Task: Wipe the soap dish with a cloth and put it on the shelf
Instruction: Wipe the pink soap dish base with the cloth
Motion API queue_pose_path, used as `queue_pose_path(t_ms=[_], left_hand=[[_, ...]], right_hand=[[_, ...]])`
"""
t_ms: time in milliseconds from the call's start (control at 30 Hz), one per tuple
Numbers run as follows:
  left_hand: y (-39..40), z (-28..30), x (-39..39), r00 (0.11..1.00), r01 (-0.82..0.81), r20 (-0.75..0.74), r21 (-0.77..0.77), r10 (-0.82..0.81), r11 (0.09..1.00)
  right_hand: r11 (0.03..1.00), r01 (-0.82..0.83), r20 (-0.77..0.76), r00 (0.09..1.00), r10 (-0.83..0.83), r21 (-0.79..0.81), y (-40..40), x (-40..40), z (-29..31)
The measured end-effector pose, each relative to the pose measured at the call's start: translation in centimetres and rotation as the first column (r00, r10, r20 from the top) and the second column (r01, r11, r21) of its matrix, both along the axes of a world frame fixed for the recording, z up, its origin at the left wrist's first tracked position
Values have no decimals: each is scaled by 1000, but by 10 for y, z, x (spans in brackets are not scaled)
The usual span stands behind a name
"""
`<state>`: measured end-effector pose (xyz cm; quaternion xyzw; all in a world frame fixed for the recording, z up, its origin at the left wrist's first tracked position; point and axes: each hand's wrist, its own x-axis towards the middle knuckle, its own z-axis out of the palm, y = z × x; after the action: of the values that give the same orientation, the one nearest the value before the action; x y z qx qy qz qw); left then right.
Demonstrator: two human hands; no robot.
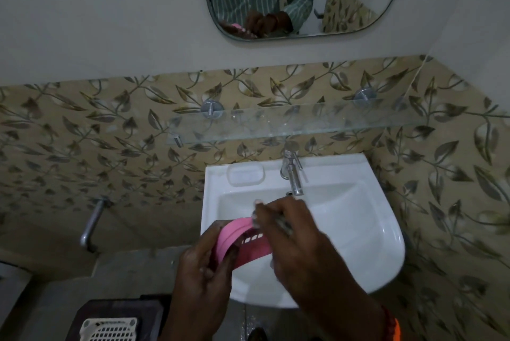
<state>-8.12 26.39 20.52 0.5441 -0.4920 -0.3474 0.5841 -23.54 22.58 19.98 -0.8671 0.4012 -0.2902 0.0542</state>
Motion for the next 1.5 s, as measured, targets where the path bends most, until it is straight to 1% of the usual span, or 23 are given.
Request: queue_pose_path(t_ms=[100, 167, 233, 333, 400, 467, 533, 600, 633, 700, 733, 800, 867, 900, 967, 1100, 1167, 1267, 1333, 1400, 1433, 1467, 1500], left_hand=[[1, -1, 2, 995, -87, -48, 7, 87, 996], [3, -3, 1, 994, -106, -31, 14, 106, 994], [5, -10, -3, 990, -138, -26, -4, 138, 990], [9, -22, -7, 984, -167, -68, -4, 166, 986], [10, -31, -10, 971, -219, -89, 23, 220, 975], [11, -36, -15, 956, -282, -84, 7, 281, 960], [11, -39, -19, 950, -299, -92, 3, 298, 954], [10, -45, -17, 962, -266, -62, 35, 267, 963], [10, -48, -14, 977, -212, -20, 48, 213, 976], [9, -52, -9, 991, -83, 109, 76, 74, 994], [8, -51, -8, 986, -25, 167, 95, 8, 995], [4, -46, -11, 957, 22, 285, 117, -54, 993], [-1, -39, -17, 920, 11, 389, 92, -46, 996], [-3, -38, -18, 908, 8, 416, 77, -39, 997], [-5, -37, -21, 904, 13, 426, 79, -45, 997], [-3, -38, -16, 901, 117, 414, 60, -132, 991], [-3, -35, -13, 886, 135, 447, 2, -122, 991], [-4, -26, -7, 844, 100, 536, -94, -34, 991], [-4, -19, -3, 834, 75, 551, -156, 23, 985], [-2, -15, 0, 829, 66, 557, -193, 54, 979], [-1, -16, 1, 829, 63, 556, -200, 60, 978], [1, -17, 2, 832, 65, 552, -196, 55, 978], [1, -19, 3, 831, 64, 553, -185, 50, 981]], right_hand=[[982, 40, 197, 977, -77, 186, -19, -15, -12], [949, 36, 333, 932, -145, 314, -21, -15, -21], [906, 37, 416, 880, -230, 423, -17, -13, -28], [863, 27, 461, 837, -296, 504, -9, -10, -33], [840, -1, 466, 833, -299, 542, -6, -9, -33], [821, 4, 454, 832, -320, 571, -4, -8, -35], [815, 38, 435, 831, -347, 578, -3, -7, -39], [850, 108, 398, 848, -350, 516, -5, -7, -40], [888, 154, 349, 880, -323, 433, -7, -10, -39], [968, 180, 150, 967, -207, 175, -13, -14, -37], [986, 155, 27, 987, -157, 62, -13, -15, -32], [992, 80, -154, 984, -95, -96, -8, -14, -20], [986, 5, -262, 964, -49, -166, -1, -11, -12], [984, 0, -289, 956, -52, -178, 1, -10, -9], [983, 15, -311, 948, -72, -182, 3, -12, -9], [969, -19, -347, 935, -69, -247, 11, -7, -9], [969, -38, -308, 951, -41, -245, 11, -6, -7], [994, -29, -152, 988, 13, -105, 1, -8, -8], [1000, 2, 34, 999, -3, 31, -5, -10, -14], [973, 22, 263, 961, -84, 231, -9, -13, -15], [952, 14, 318, 941, -116, 307, -8, -14, -14], [938, -4, 332, 936, -118, 346, -7, -14, -13], [943, -8, 301, 949, -98, 332, -7, -14, -13]])
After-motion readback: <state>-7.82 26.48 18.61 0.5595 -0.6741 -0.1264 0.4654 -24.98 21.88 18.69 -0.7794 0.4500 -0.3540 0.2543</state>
